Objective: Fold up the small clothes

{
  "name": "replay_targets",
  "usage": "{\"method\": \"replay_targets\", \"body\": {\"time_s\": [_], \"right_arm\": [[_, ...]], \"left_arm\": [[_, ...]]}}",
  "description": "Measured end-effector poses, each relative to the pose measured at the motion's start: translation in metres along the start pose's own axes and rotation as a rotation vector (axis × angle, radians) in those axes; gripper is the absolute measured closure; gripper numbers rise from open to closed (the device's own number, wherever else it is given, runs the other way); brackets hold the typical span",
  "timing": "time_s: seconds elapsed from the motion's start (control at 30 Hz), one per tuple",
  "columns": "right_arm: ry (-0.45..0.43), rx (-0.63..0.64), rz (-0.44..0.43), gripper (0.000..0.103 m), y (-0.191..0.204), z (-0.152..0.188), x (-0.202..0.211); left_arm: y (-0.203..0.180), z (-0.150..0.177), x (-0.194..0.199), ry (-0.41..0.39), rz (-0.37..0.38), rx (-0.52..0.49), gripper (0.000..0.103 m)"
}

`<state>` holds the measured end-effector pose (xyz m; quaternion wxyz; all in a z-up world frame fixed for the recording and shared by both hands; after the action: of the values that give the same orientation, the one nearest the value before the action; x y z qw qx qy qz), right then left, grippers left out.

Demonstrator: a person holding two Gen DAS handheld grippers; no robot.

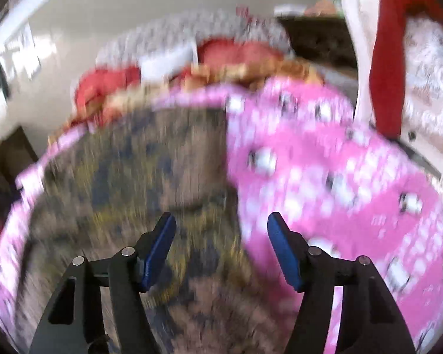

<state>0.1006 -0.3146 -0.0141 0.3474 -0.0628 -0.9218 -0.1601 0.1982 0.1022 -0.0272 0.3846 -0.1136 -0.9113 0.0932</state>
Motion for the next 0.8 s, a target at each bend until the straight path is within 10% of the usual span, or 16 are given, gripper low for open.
{"method": "replay_targets", "body": {"time_s": [0.1, 0.17, 0.27, 0.43, 0.7, 0.8], "right_arm": [[0.053, 0.071, -0.070, 0.096, 0.022, -0.025, -0.015], [0.087, 0.161, -0.075, 0.103, 0.043, -0.033, -0.031], [0.143, 0.274, -0.128, 0.103, 0.071, -0.030, -0.052], [0.315, 0.315, 0.027, 0.103, 0.019, 0.003, -0.102], [0.351, 0.319, -0.006, 0.096, 0.016, 0.005, -0.089], [0.241, 0.316, -0.007, 0.103, 0.035, -0.035, -0.076]], "left_arm": [[-0.004, 0.006, -0.011, 0.014, -0.022, 0.009, 0.050], [-0.006, 0.010, -0.019, 0.033, -0.035, 0.013, 0.050], [-0.003, 0.016, -0.030, 0.058, -0.069, 0.033, 0.050], [-0.005, 0.014, -0.045, 0.065, -0.055, 0.049, 0.045], [-0.001, 0.029, -0.067, 0.099, -0.066, -0.009, 0.034], [-0.003, 0.033, -0.070, 0.088, -0.050, -0.031, 0.027]]}}
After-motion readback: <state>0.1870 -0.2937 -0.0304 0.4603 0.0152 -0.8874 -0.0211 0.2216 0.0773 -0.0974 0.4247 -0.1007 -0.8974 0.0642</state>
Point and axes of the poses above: each gripper's, at about its wrist camera, not at the fingertips, and x roughly against the way its jaws point, y to its left, z to its underside, the point moved 10 cm from there along -x, roughly the way its jaws point, and after that the axes turned 6 degrees about -x, right-handed, at the moved point
